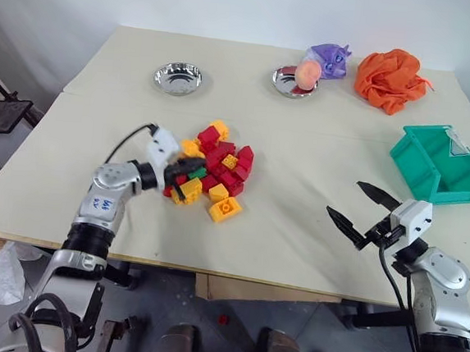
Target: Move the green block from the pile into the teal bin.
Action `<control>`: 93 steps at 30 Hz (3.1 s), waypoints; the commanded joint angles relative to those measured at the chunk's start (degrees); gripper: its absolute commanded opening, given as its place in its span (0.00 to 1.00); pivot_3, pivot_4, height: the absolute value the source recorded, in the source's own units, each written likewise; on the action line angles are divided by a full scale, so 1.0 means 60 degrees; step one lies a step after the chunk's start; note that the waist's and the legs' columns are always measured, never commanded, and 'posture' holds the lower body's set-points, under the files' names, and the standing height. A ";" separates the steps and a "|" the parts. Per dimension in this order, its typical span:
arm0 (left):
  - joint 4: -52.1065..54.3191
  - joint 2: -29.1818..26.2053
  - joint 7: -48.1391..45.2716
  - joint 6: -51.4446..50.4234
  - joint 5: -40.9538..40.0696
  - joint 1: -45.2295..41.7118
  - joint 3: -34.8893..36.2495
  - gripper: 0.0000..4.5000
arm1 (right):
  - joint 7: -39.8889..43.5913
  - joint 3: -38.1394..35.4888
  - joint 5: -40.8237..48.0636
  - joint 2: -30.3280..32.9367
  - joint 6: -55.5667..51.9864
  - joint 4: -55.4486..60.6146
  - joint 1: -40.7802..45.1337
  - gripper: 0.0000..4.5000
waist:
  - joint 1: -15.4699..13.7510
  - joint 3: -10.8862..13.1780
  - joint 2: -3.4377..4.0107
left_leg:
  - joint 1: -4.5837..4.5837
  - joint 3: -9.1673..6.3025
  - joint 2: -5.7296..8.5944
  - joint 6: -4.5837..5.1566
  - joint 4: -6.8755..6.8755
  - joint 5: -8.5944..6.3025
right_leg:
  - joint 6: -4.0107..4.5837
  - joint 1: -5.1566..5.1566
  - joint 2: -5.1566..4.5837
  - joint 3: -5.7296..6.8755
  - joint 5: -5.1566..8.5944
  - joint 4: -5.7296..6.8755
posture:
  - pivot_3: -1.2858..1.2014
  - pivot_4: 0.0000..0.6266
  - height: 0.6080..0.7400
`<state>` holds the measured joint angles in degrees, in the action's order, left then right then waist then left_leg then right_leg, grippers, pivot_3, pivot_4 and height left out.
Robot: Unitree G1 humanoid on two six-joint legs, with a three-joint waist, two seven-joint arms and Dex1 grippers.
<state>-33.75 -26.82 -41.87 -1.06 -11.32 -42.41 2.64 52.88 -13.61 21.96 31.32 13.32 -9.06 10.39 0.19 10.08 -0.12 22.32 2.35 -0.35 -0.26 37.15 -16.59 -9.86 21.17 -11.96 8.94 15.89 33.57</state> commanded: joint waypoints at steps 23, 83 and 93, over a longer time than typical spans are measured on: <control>0.3898 -0.1876 -0.2455 -0.0465 -0.1191 0.4175 0.1169 0.01 | 0.1065 0.1253 0.0128 0.0422 -0.1524 0.1745 0.0537 1.00 | 0.0008 0.0002 -0.0002 | -0.0004 0.0031 -0.0061 -0.0027 0.0009 -0.0016 | 0.0020 0.0024 0.0048 -0.0018 -0.0002 0.0009 | 0.52 0.24 1.00; -0.1301 0.2628 -0.3178 -0.1710 0.0834 -0.4075 -0.2816 0.33 | -0.0078 -0.1817 0.0244 0.1218 -0.1498 0.2760 -0.2410 1.00 | -0.0481 0.0043 -0.0073 | 0.0025 0.0122 -0.0075 0.0016 0.0128 -0.0110 | 0.0012 0.0048 0.0069 -0.0075 -0.0009 0.0012 | 0.52 0.24 1.00; -0.5442 0.5591 -0.1626 0.1803 0.1827 -0.4599 -0.2602 0.41 | -0.0680 -0.2601 0.0344 0.0628 -0.1100 0.3606 -0.4292 1.00 | -0.0212 0.0049 -0.0082 | 0.0028 0.0139 -0.0084 0.0027 0.0118 -0.0118 | 0.0005 0.0059 0.0069 -0.0079 -0.0013 -0.0011 | 0.52 0.24 1.00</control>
<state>-66.61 6.50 -51.65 7.35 0.07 -69.04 -14.59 49.52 -27.77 22.92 35.21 5.18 9.97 -14.92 -1.08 10.38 -0.61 22.50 3.19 -0.85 -0.10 37.91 -17.30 -9.83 21.54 -11.55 8.46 15.81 33.51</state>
